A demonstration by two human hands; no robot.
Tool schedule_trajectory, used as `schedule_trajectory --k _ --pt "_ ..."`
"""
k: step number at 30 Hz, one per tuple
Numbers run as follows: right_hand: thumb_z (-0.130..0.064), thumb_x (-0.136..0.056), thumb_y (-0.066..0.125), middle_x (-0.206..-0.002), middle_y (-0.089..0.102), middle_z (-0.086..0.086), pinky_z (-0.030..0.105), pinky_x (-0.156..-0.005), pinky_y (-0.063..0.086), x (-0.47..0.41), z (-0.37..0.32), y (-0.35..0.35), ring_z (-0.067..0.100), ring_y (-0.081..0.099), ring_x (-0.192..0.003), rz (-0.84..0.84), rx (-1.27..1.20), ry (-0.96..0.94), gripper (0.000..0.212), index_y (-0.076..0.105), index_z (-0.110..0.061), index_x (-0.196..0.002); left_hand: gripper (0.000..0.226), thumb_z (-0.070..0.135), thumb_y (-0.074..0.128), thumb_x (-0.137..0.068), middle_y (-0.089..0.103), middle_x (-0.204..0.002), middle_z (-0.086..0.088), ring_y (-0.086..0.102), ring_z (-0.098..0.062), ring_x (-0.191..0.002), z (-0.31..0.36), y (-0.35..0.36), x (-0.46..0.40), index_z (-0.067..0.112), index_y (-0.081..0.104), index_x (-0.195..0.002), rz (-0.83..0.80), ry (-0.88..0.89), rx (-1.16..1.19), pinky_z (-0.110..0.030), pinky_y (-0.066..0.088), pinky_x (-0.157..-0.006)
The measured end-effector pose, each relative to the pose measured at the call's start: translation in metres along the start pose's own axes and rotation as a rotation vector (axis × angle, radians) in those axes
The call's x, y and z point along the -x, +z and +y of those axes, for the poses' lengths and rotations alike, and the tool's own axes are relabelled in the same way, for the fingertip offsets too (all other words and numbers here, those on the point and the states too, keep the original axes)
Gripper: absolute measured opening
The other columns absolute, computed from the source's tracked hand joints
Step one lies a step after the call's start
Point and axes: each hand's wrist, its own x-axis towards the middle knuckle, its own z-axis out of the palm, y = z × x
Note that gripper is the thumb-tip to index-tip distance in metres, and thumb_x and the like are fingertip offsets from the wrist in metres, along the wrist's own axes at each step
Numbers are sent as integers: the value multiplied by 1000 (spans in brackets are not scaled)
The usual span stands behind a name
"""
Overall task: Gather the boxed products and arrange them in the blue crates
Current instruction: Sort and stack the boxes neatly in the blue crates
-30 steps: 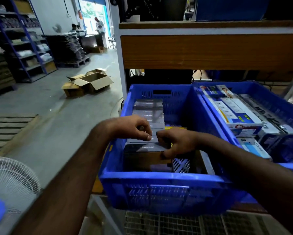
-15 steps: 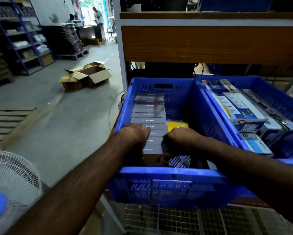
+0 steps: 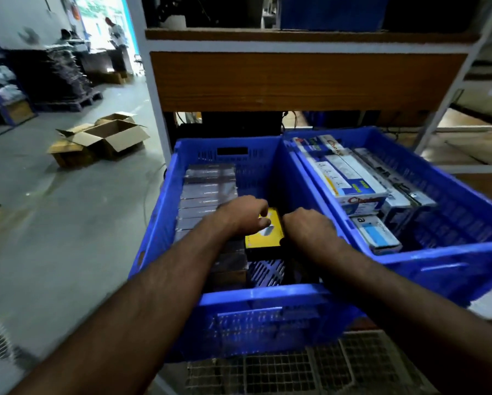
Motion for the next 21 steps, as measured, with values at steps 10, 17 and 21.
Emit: schedule_trajectory --k 10,17,21 --pt "-11 -98 40 -136 54 9 43 -86 50 3 -13 11 31 53 -124 -110 129 -73 36 57 -12 -131 27 40 52 -95 57 -107 -5 57 -23 -99 -22 19 -6 21 64 -110 47 36 117 -38 48 -87" --pt "-15 -100 43 -131 45 15 44 -96 45 -7 -3 15 31 41 -126 -236 4 -92 40 42 -4 -139 26 39 53 -95 56 -107 -2 56 -19 -98 -23 19 0 22 62 -112 68 58 170 -39 48 -89" --pt "-14 -102 39 -118 44 21 40 -88 42 -5 0 20 34 48 -119 -192 -122 -81 35 43 -3 -135 27 40 54 -95 55 -109 -2 56 -19 -100 -21 17 0 22 62 -114 75 54 213 -39 48 -91"
